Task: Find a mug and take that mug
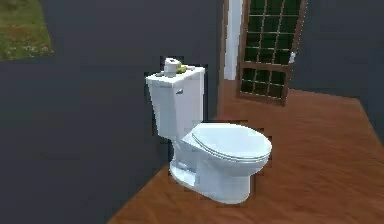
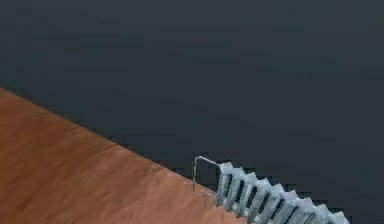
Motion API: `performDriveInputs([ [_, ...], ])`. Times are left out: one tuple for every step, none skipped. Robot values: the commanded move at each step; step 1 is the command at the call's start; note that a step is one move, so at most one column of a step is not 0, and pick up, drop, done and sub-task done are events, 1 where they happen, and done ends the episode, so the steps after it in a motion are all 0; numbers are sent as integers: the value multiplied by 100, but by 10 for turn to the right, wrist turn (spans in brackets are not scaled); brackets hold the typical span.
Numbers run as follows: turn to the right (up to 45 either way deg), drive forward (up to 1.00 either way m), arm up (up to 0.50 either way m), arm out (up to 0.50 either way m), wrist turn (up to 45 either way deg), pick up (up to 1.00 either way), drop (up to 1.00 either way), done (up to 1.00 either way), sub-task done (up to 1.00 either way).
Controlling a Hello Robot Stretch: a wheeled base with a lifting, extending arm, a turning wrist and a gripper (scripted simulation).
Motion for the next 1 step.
performDriveInputs([
  [450,0,0,0,0,0,0,0,0],
])
